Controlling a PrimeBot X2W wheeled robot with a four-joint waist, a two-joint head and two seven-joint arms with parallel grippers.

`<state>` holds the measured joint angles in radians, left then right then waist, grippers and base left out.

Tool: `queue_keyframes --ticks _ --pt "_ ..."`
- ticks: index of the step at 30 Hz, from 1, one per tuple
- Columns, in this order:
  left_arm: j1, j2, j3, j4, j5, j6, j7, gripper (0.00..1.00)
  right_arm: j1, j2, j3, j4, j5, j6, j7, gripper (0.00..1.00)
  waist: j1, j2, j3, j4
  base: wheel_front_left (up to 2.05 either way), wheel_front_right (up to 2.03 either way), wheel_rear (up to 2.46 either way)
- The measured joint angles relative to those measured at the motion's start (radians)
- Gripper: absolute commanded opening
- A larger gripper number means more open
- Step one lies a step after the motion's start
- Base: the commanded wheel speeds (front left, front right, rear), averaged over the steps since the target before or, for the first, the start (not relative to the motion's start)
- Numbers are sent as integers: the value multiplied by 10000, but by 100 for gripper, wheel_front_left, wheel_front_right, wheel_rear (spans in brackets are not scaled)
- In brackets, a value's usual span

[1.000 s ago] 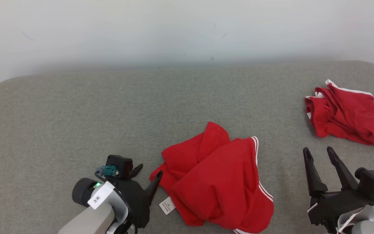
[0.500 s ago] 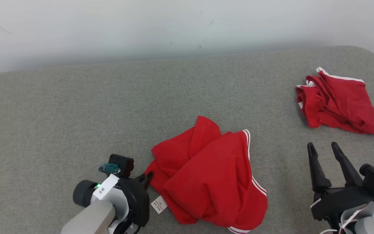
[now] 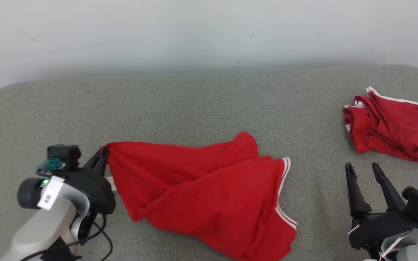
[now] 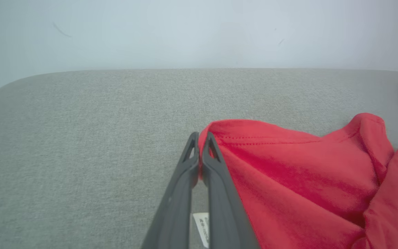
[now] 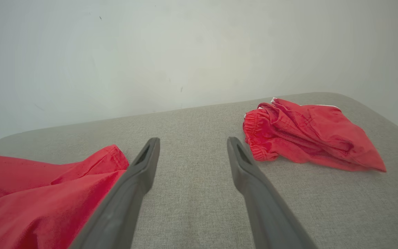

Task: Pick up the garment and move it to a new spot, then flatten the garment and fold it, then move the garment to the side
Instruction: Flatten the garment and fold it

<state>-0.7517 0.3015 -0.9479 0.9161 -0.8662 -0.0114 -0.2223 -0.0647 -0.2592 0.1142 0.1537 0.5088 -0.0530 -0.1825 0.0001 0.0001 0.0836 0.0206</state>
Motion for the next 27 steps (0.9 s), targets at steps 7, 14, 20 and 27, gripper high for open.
queue_keyframes --ticks 7,14,20,27 --pt "903 479 236 -247 -111 700 -173 0 314 56 23 52 13 2 -38 100 -2 0 -294 268 0 0 0" --pt "2175 462 420 -809 -337 907 -247 0 597 58 40 79 94 4 -38 100 -2 0 -491 542 0 0 0" --pt "2763 203 472 -1022 -443 963 -249 0 564 96 203 119 117 50 -12 100 -2 0 -522 705 0 0 0" --pt "2759 295 757 -1511 -297 1174 -251 100 534 104 293 207 117 90 63 100 -1 0 -530 758 0 0 0"
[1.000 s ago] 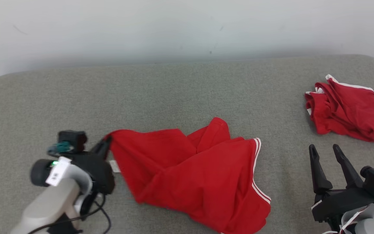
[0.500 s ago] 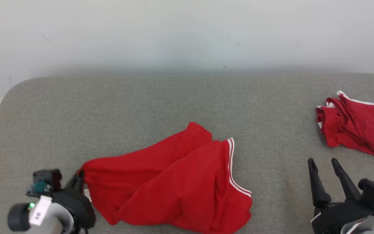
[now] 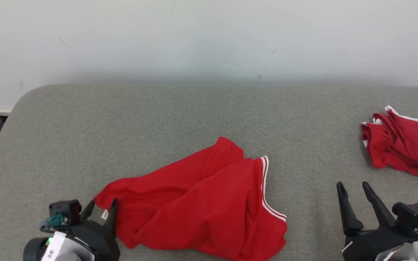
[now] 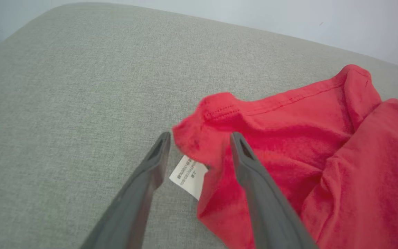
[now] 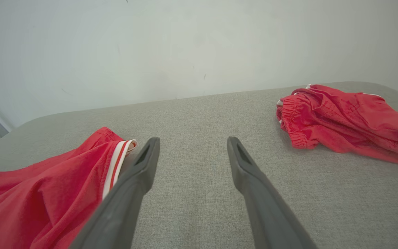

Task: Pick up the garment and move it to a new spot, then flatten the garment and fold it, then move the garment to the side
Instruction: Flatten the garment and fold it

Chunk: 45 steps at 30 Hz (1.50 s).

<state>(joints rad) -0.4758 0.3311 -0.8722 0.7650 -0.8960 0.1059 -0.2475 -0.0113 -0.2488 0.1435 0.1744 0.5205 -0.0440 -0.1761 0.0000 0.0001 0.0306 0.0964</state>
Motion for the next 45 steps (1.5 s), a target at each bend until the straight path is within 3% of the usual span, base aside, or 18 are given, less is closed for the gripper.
queue_keyframes --ticks 10,12,18,30,45 --pt "205 245 738 -1478 780 169 -15 100 -282 79 263 209 0 146 142 100 0 -1 -101 130 0 0 0" --pt "822 280 1177 -2518 1333 173 -31 100 -618 92 364 405 0 219 416 100 -1 0 -100 288 0 0 0" --pt "1857 242 2374 -2901 1914 182 -42 100 -1235 128 594 865 90 355 984 100 0 0 -91 595 0 0 0" --pt "2689 -291 3728 -4109 3260 182 -42 100 -2516 462 886 2305 738 731 2343 100 0 0 19 1028 0 0 0" --pt "2890 -999 4056 -5193 4447 182 -44 100 -4525 872 1308 5277 955 888 4136 100 2 0 379 1680 0 0 0"
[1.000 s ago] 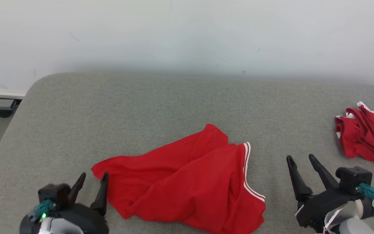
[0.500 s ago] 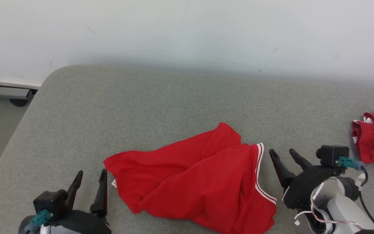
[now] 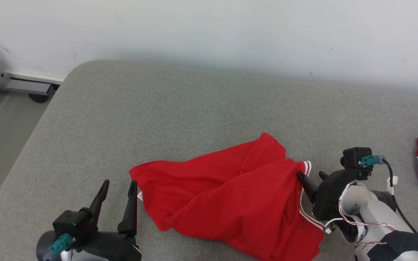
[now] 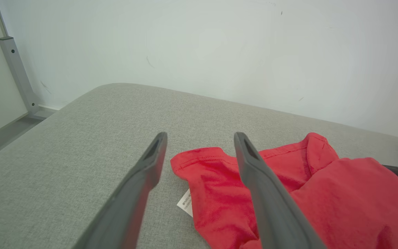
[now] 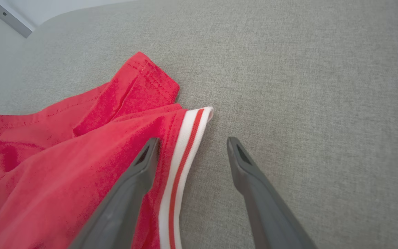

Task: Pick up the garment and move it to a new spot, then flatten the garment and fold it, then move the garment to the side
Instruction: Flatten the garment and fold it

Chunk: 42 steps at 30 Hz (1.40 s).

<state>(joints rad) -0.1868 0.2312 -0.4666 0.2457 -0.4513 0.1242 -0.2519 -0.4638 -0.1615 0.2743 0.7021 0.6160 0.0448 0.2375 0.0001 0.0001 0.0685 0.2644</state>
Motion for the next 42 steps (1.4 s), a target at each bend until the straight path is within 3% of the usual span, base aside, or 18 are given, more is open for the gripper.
queue_keyframes --ticks 1,3,17,29,35,42 --pt "-1 -46 -8 -10 17 0 0 100 -9 2 -4 121 2 12 6 80 0 0 19 38 0 0 0" --pt "3 -69 48 -35 38 0 0 100 -41 63 17 341 29 100 10 0 0 0 55 106 0 0 0" --pt "227 -151 395 -115 201 0 0 100 -1072 96 -27 871 98 481 -614 0 -1 0 -49 -108 0 0 0" --pt "414 -182 637 -115 399 0 0 100 -2424 -320 0 -564 -288 713 -3189 0 -2 -1 -320 -553 0 0 0" --pt "710 -194 715 -107 399 0 0 100 -1614 -589 752 -1450 -464 800 -3745 0 -3 -1 -485 -797 0 0 0" --pt "1050 -247 809 -130 399 0 0 100 1040 -1766 2610 -3538 623 798 -3804 0 -3 -1 -666 -1208 0 0 0"
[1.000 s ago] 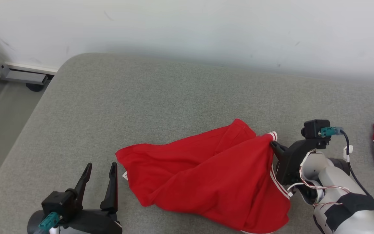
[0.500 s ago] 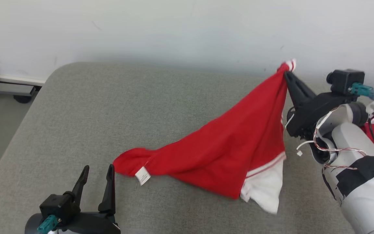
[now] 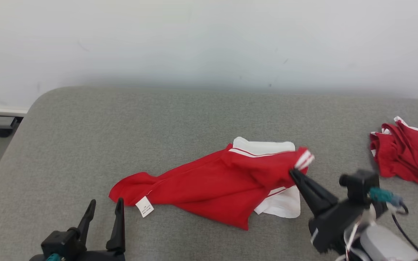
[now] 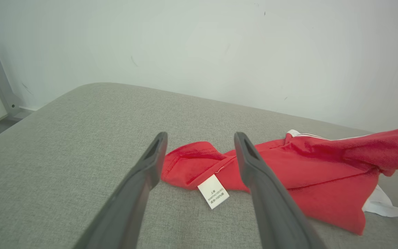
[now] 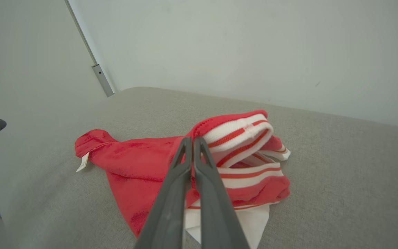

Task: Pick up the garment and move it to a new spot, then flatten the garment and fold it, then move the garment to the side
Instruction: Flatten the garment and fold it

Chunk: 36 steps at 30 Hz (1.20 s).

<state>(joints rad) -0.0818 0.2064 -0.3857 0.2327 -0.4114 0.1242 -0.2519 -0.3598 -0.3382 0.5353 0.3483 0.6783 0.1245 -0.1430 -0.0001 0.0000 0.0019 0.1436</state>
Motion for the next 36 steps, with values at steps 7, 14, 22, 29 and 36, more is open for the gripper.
queue_keyframes --ticks 7,14,22,29,36 --pt "195 29 178 -167 13 0 0 100 1913 -886 360 -932 840 2 -127 0 0 0 -20 -442 0 0 0" --pt "103 -40 65 -226 77 0 0 100 3561 -1707 115 -499 1281 0 -38 0 0 1 217 -664 0 0 0" --pt "-45 -54 61 -173 77 -12 4 100 3909 -1802 98 27 1327 -27 337 0 2 0 430 -747 0 0 0" --pt "-139 -86 71 33 67 -13 6 100 3731 -2015 150 217 1080 -408 746 0 2 0 481 -690 0 0 0" --pt "-231 -119 69 378 4 -27 50 100 3633 -2176 -391 -100 1421 -725 986 100 2 1 439 -755 0 0 0"
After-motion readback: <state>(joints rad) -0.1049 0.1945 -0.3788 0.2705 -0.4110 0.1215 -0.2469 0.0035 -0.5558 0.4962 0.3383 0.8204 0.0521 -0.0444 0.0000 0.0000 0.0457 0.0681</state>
